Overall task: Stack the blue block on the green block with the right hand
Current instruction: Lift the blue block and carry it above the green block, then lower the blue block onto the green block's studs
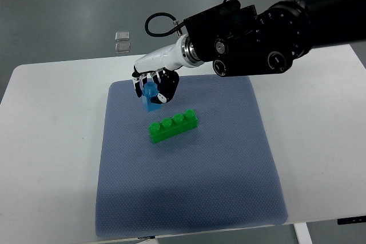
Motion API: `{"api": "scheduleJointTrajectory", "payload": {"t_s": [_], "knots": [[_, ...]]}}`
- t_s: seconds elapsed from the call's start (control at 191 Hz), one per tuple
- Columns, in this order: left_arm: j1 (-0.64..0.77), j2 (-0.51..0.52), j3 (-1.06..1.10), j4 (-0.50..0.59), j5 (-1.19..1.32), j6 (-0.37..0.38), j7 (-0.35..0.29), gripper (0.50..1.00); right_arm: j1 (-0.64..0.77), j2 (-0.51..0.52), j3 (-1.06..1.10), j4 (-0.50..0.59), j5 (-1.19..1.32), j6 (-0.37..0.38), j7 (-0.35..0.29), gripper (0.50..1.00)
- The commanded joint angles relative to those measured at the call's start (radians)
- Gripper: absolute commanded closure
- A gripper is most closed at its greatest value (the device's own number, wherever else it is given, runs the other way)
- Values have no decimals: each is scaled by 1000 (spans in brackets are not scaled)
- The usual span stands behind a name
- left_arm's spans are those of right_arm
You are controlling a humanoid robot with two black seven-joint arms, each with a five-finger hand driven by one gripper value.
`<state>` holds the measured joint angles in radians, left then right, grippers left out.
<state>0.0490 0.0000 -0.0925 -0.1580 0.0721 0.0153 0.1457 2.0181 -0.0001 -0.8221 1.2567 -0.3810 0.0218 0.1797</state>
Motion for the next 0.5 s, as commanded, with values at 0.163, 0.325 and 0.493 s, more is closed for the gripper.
{"api": "scheduleJointTrajectory", "payload": {"t_s": [0.163,0.325,0.493], "knots": [[0,0,-1,0,0,0,0,500,-90,0,-2,-39,10,-42,-6,971],[0,0,-1,0,0,0,0,500,-127,0,-8,-62,5,-43,-29,969],[0,0,0,0,0,0,0,500,-145,0,-23,-63,-7,-34,-55,965]]}}
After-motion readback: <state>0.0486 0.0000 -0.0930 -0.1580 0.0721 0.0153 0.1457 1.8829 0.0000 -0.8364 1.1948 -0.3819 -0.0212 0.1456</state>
